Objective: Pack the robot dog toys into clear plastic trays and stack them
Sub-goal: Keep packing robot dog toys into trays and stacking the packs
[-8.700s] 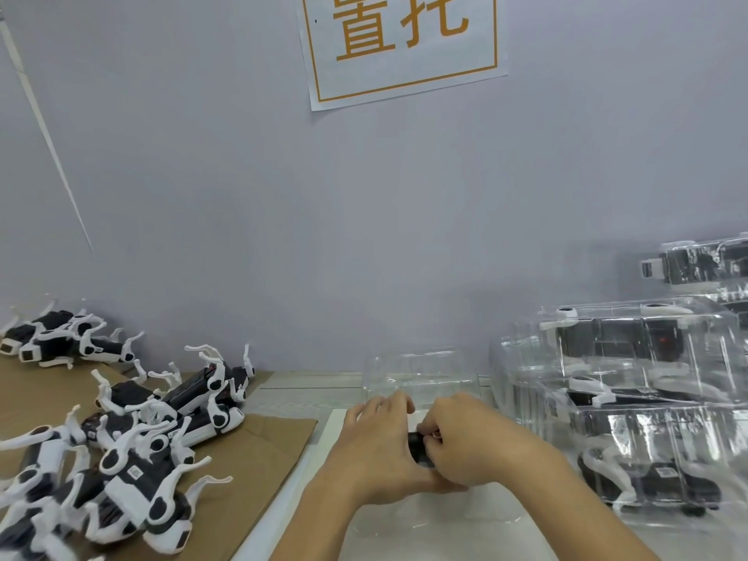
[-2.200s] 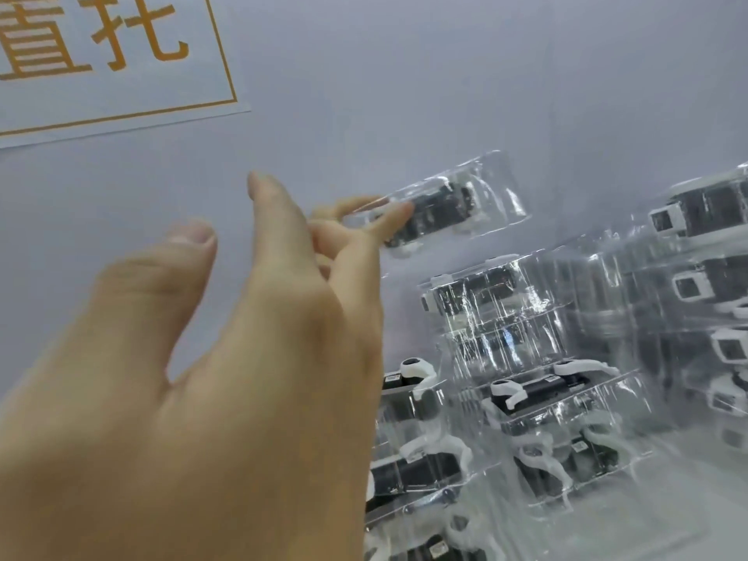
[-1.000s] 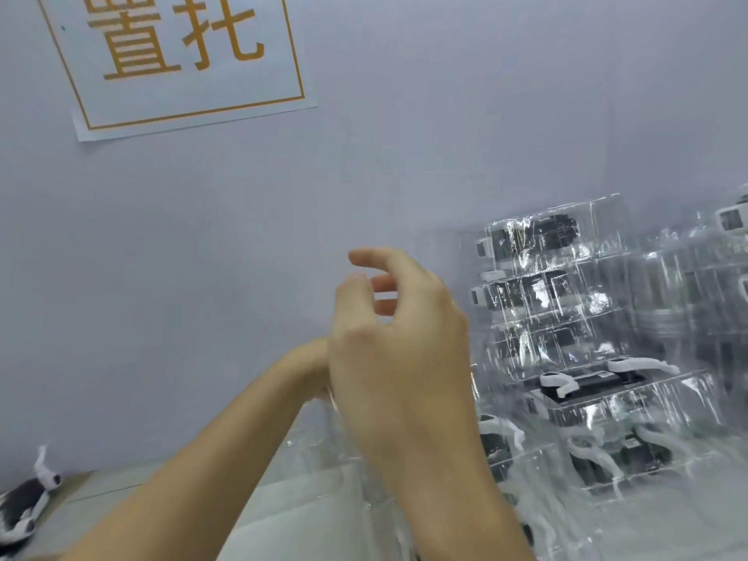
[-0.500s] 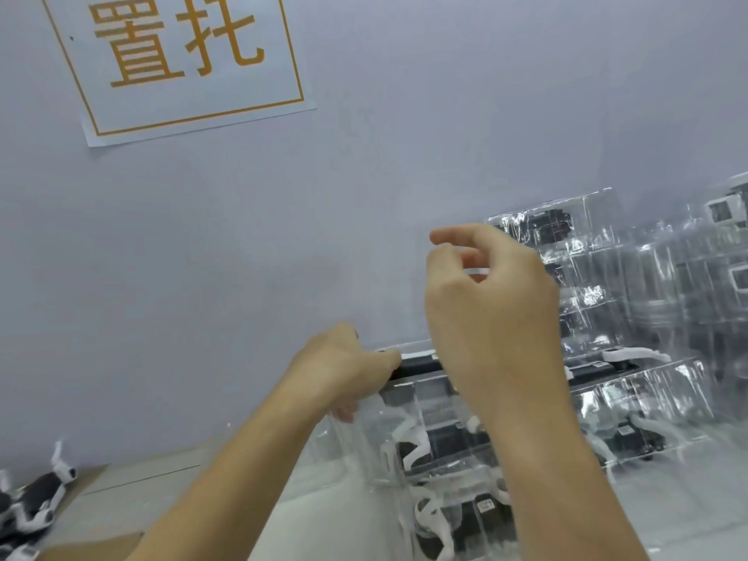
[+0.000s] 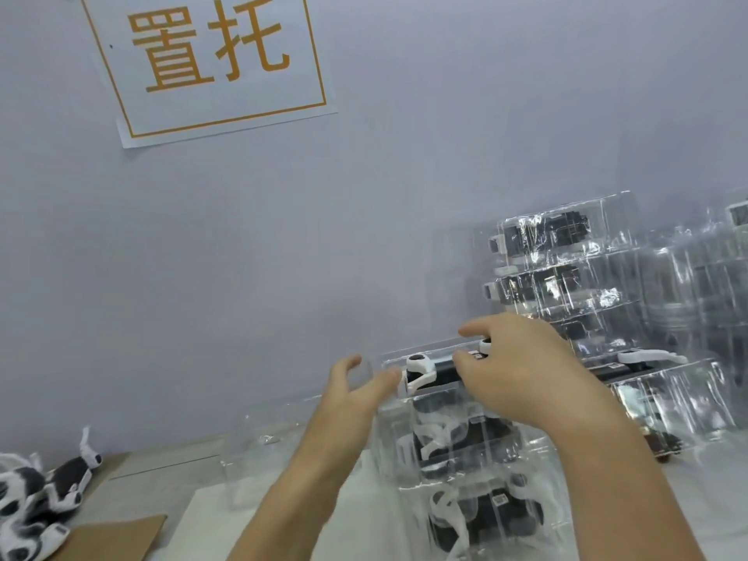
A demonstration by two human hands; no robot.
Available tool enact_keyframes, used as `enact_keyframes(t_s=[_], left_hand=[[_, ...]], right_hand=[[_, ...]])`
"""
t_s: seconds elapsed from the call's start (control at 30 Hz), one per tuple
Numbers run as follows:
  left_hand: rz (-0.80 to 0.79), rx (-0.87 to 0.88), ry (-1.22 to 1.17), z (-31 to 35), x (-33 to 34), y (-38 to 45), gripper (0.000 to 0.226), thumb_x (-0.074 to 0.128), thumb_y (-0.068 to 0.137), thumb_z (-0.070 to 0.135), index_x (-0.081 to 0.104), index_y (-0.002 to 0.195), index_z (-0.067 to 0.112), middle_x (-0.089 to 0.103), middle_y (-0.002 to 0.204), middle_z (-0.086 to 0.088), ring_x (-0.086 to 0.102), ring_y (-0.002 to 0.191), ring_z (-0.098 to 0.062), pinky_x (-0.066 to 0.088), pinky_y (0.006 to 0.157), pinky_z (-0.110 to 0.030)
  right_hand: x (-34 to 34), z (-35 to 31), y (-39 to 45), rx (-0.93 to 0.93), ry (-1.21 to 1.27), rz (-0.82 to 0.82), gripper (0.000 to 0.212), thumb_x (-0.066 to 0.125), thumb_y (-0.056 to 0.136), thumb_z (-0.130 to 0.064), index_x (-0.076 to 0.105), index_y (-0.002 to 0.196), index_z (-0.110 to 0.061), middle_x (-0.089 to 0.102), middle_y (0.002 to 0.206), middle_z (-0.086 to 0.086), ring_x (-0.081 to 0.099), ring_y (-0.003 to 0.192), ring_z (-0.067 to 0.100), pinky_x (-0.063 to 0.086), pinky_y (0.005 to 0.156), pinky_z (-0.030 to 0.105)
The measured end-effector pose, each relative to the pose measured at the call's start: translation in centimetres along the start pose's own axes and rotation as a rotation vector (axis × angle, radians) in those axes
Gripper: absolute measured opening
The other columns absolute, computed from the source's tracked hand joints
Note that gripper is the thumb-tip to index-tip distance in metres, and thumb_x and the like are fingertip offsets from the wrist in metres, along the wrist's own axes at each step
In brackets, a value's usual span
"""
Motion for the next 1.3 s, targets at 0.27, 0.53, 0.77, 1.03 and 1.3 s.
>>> enact_keyframes(t_s=[0.27, 0.53, 0.77, 1.03, 1.3], left_hand=[[0.024, -0.056, -0.474, -3.0, 2.1, -1.3, 0.065, 0.051, 0.05, 0.079, 0.06, 0.108, 0.05, 0.072, 0.101, 0.018, 0.064, 0.093, -0.005, 0.042, 0.07, -0.028], [0.096, 0.071, -0.448, -3.0, 2.1, -2.5, 0.066, 0.05, 0.056, 0.08, 0.056, 0.107, 0.04, 0.064, 0.114, 0.008, 0.058, 0.107, -0.009, 0.044, 0.083, -0.028], [0.206, 0.102, -0.541, -2.9, 2.5, -3.3, 0.067, 0.04, 0.068, 0.075, 0.046, 0.103, 0.019, 0.055, 0.109, -0.005, 0.054, 0.106, -0.02, 0.044, 0.095, -0.036], [0.132, 0.042, -0.539, -3.1, 2.3, -3.0, 0.051, 0.036, 0.076, 0.075, 0.059, 0.107, 0.042, 0.06, 0.116, 0.017, 0.054, 0.112, 0.002, 0.042, 0.094, -0.031], [0.172, 0.127, -0.484, 0.4, 0.8, -4.4, 0.055, 0.031, 0.089, 0.072, 0.05, 0.129, 0.04, 0.05, 0.129, 0.018, 0.043, 0.101, 0.015, 0.032, 0.083, -0.025]], right_hand=[[-1.3, 0.6, 0.1, 0.047, 0.091, 0.156, 0.041, 0.065, 0.091, -0.019, 0.06, 0.131, -0.028, 0.059, 0.129, 0.002, 0.06, 0.096, 0.014, 0.049, 0.092, 0.034], [-1.0, 1.4, 0.2, 0.124, -0.055, 0.039, 0.049, 0.062, 0.088, -0.015, 0.055, 0.134, -0.032, 0.058, 0.136, -0.004, 0.055, 0.121, 0.024, 0.041, 0.107, 0.047], [-1.6, 1.5, -0.2, 0.088, -0.088, 0.0, 0.048, 0.061, 0.089, -0.021, 0.055, 0.134, -0.038, 0.053, 0.142, -0.004, 0.053, 0.124, 0.025, 0.046, 0.102, 0.04], [-0.9, 0.6, -0.3, 0.097, -0.115, -0.008, 0.054, 0.059, 0.092, -0.021, 0.045, 0.144, -0.03, 0.049, 0.146, 0.002, 0.051, 0.125, 0.028, 0.046, 0.098, 0.038], [-2.9, -2.3, -1.2, 0.066, -0.075, 0.093, 0.04, 0.058, 0.092, -0.012, 0.057, 0.131, -0.018, 0.057, 0.131, 0.007, 0.053, 0.099, 0.026, 0.041, 0.08, 0.031]])
Point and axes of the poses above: each hand's wrist, its own y-axis towards the middle knuckle, its own x-axis out of the palm, z = x × y, the point moved 7 cm from there along y, towards the middle knuckle
